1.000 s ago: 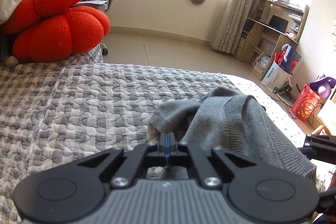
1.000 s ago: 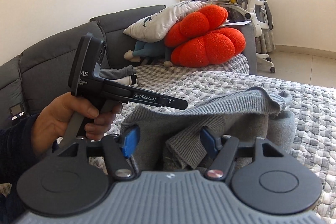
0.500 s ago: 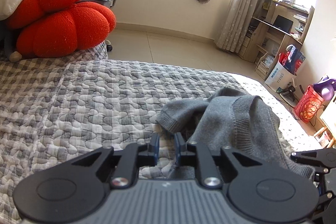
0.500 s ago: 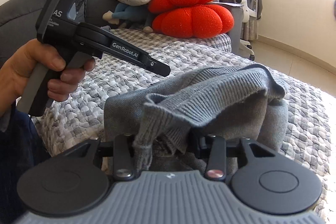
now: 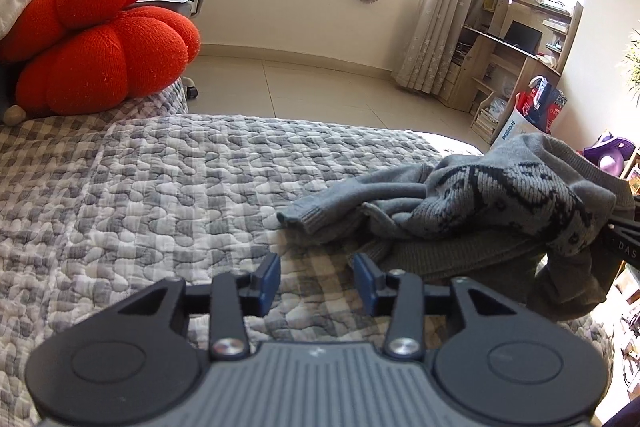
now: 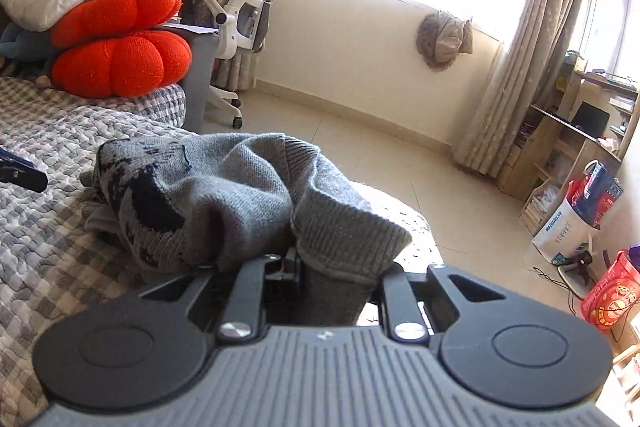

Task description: Fold clothes

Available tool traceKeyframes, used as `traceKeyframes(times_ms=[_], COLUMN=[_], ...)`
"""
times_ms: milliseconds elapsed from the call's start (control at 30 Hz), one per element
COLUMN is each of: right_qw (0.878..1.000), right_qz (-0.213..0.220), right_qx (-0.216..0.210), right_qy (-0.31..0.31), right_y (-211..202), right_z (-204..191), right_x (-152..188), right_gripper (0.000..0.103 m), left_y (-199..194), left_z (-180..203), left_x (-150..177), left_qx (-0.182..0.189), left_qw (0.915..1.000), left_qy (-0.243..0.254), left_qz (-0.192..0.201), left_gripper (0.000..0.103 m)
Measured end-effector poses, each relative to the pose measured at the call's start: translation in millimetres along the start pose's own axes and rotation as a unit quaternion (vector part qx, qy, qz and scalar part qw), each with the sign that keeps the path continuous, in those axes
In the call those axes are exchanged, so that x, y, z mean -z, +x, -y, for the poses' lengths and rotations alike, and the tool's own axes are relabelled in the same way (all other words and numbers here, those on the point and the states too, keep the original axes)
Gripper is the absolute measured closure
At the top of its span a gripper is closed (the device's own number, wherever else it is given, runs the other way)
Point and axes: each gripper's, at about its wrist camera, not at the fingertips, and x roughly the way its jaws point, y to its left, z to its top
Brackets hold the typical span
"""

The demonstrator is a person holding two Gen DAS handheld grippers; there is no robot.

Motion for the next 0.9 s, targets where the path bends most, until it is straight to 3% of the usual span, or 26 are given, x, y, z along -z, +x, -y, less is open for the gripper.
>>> traceKeyframes(times_ms=[167,300,433,500,633,700,800,900], right_qw=[0.998,0.993,0.976,0.967,0.951,0.947,0.949,0.963], right_qz=[0.065,0.072,0.098,0.138,0.207,0.219,0.189,0.139], right_qx=[0.013,0.003,-0.001,-0.002,-0.01,-0.005,0.033,0.01], right_qy=[0.002,-0.09,-0.193,-0.214,-0.23,-0.234,-0.248,-0.23], right_y=[-42.4,-62.4,-89.8,-117.9,-175.1,-186.3,-160.9,-113.1], right_z=[-0.4,-27.8,-62.4,-72.5,-77.4,-74.1,-55.9,-32.8], right_x=[-47.7,-108.8,-171.8,-193.6,-211.8,-208.9,-182.8,-147.5], right_gripper=[0.086,0.086,0.087,0.099,0.099,0.099,0.099,0.099], left_y=[0.7,-3.2,-7.4,-9.9,-22.1,-28.0,-29.1,-25.5], left_z=[0.1,-9.0,-28.0,-38.5,-60.1,-67.3,-68.7,-66.6], left_x=[1.5,1.5,-2.9,-5.1,-10.7,-13.2,-15.3,-15.9], left_qx=[0.014,0.027,0.03,0.029,0.019,0.017,0.023,0.052], left_qw=[0.9999,0.9994,0.9977,0.9962,0.9927,0.9914,0.992,0.991], left_qy=[-0.002,-0.021,-0.057,-0.078,-0.109,-0.114,-0.105,-0.107], left_qz=[0.001,0.008,0.02,0.025,0.049,0.062,0.067,0.061], left_gripper=[0.055,0.05,0.046,0.045,0.044,0.042,0.037,0.031])
